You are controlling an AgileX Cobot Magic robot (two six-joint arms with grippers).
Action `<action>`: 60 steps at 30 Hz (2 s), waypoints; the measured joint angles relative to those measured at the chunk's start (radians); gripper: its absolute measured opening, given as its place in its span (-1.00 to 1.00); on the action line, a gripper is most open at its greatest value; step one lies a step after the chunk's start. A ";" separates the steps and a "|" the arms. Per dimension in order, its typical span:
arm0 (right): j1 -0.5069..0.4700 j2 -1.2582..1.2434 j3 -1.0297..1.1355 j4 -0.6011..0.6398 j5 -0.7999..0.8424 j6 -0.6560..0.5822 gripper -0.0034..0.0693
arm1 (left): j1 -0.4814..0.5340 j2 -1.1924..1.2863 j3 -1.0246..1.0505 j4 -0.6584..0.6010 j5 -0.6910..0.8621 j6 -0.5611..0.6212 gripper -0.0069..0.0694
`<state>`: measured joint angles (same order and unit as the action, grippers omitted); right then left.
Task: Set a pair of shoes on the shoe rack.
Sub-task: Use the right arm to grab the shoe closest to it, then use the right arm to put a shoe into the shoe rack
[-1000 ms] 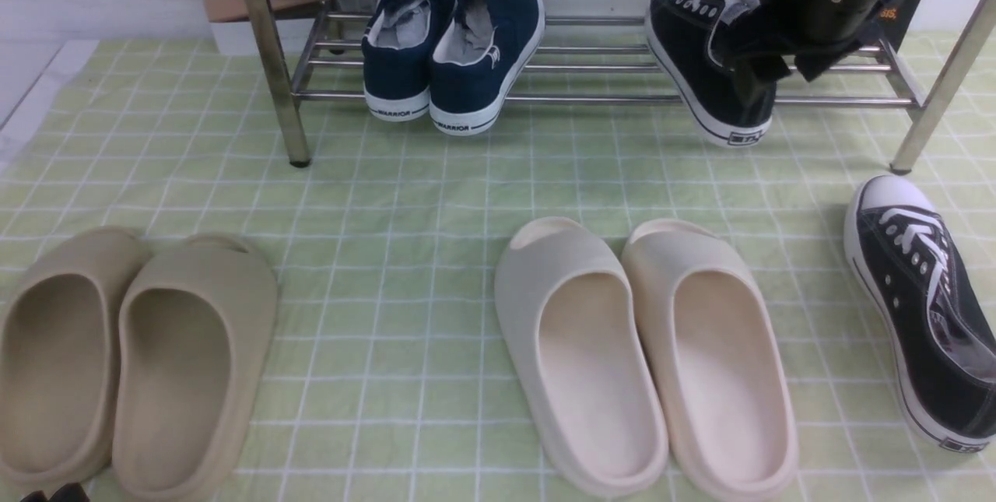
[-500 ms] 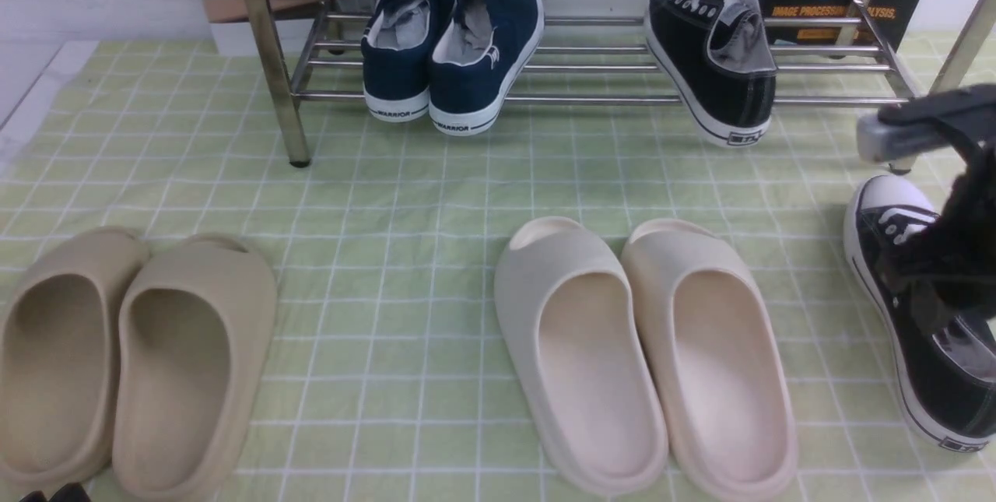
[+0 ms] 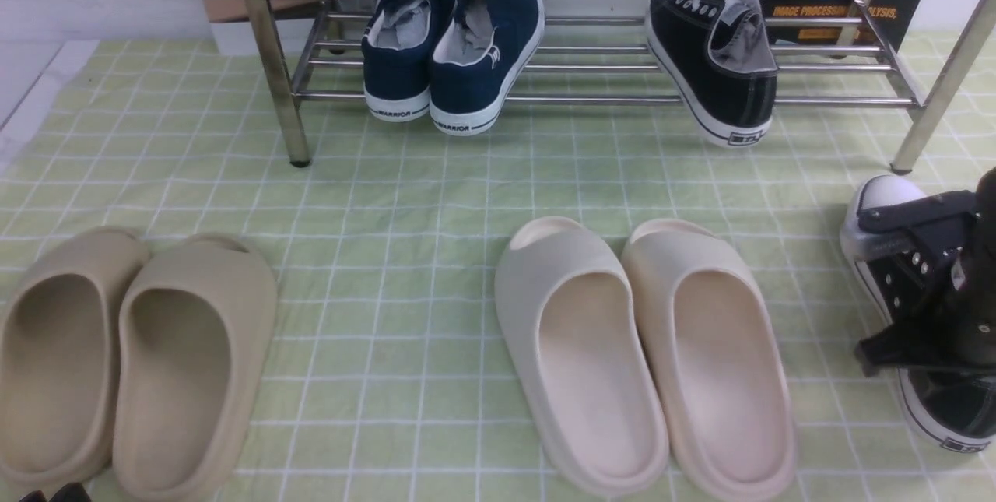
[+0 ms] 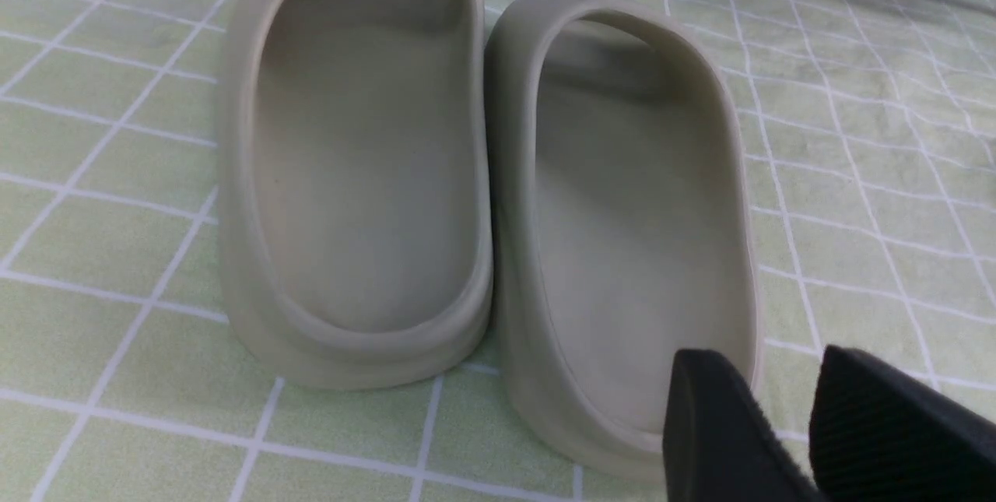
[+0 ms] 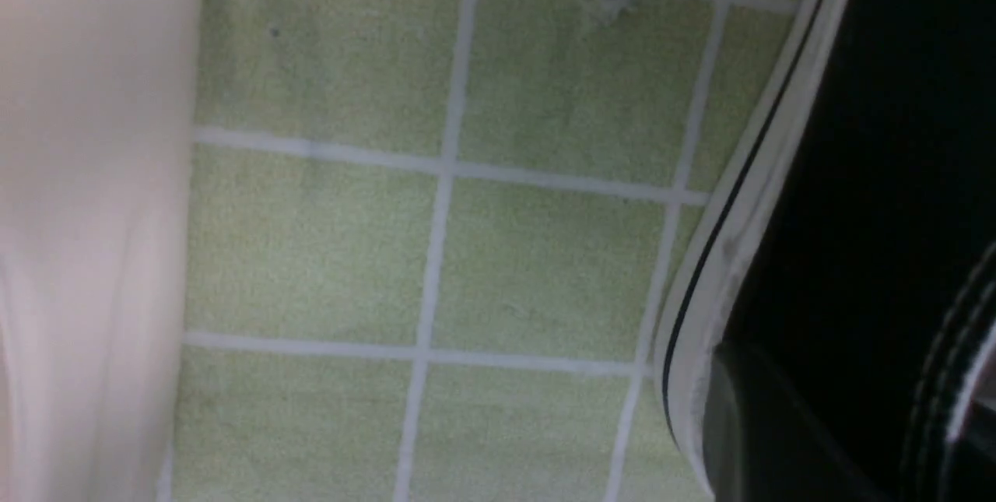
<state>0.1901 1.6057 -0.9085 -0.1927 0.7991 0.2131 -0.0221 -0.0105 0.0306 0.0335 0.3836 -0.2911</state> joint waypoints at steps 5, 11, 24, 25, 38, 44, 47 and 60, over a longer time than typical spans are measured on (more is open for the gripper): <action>0.019 -0.065 -0.031 -0.017 0.109 -0.008 -0.85 | 0.000 0.000 0.000 0.000 0.000 0.000 -0.27; 0.061 -0.196 -0.178 0.000 0.220 -0.070 -0.85 | 0.000 0.000 0.000 0.000 0.000 0.000 -0.27; 0.010 0.037 -0.474 -0.008 0.220 -0.144 -0.85 | 0.000 0.000 0.000 0.000 0.000 0.000 -0.25; 0.010 0.058 -0.491 -0.009 0.221 -0.144 -0.85 | 0.000 0.000 0.000 0.000 0.000 0.000 -0.25; 0.010 0.285 -0.725 -0.016 0.185 -0.213 -0.85 | 0.000 0.000 0.000 0.000 0.000 0.000 -0.22; 0.000 0.398 -0.881 -0.018 0.165 -0.237 -0.85 | 0.000 0.000 0.000 0.000 0.000 0.000 -0.20; -0.010 0.479 -0.979 -0.021 0.161 -0.280 -0.85 | 0.000 0.000 0.000 0.000 0.000 0.000 -0.20; -0.011 0.607 -1.170 0.068 0.197 -0.387 -0.85 | 0.000 0.000 0.000 0.000 0.000 0.000 -0.19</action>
<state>0.1790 2.2130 -2.0785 -0.1248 0.9957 -0.1741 -0.0221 -0.0105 0.0306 0.0335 0.3836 -0.2911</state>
